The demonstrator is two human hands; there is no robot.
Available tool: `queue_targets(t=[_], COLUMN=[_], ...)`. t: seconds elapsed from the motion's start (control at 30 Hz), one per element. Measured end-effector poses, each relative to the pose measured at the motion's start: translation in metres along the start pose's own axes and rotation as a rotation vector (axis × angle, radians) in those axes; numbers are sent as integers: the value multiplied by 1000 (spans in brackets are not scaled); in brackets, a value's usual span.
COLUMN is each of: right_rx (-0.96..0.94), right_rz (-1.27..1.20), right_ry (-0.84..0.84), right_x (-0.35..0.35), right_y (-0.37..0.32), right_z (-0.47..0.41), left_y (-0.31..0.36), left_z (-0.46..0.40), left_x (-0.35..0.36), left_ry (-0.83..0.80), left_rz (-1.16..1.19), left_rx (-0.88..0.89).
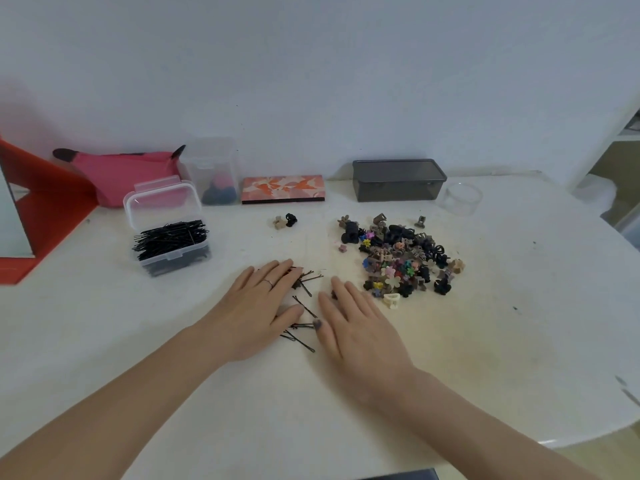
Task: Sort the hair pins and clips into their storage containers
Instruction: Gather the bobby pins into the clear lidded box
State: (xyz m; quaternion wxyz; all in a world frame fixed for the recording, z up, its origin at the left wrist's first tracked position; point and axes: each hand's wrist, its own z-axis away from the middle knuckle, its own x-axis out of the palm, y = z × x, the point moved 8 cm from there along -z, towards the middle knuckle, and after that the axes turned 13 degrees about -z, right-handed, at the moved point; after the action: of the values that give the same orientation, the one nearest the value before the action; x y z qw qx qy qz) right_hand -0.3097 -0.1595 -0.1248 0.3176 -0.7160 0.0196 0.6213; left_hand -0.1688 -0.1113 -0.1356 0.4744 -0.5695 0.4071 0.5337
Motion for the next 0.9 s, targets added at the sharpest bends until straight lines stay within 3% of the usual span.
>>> queue_targets(t=[0.13, 0.27, 0.33, 0.43, 0.6, 0.9], right_rx=[1, 0, 42, 3, -133, -123], right_rz=[-112, -506, -564, -380, -107, 35], right_ry=[80, 168, 196, 229, 56, 63], right_x=[7, -4, -14, -27, -10, -10], right_y=[-9, -22, -16, -2, 1, -9], right_z=[-15, -24, -20, -1, 15, -26], left_y=[11, 8, -5, -12, 7, 3], left_z=[3, 7, 15, 30, 39, 22], left_x=[-3, -15, -15, -15, -7, -4], left_ry=[61, 158, 133, 109, 78, 46], left_rz=[103, 223, 198, 109, 27, 30], left_rx=[4, -4, -68, -47, 53, 5])
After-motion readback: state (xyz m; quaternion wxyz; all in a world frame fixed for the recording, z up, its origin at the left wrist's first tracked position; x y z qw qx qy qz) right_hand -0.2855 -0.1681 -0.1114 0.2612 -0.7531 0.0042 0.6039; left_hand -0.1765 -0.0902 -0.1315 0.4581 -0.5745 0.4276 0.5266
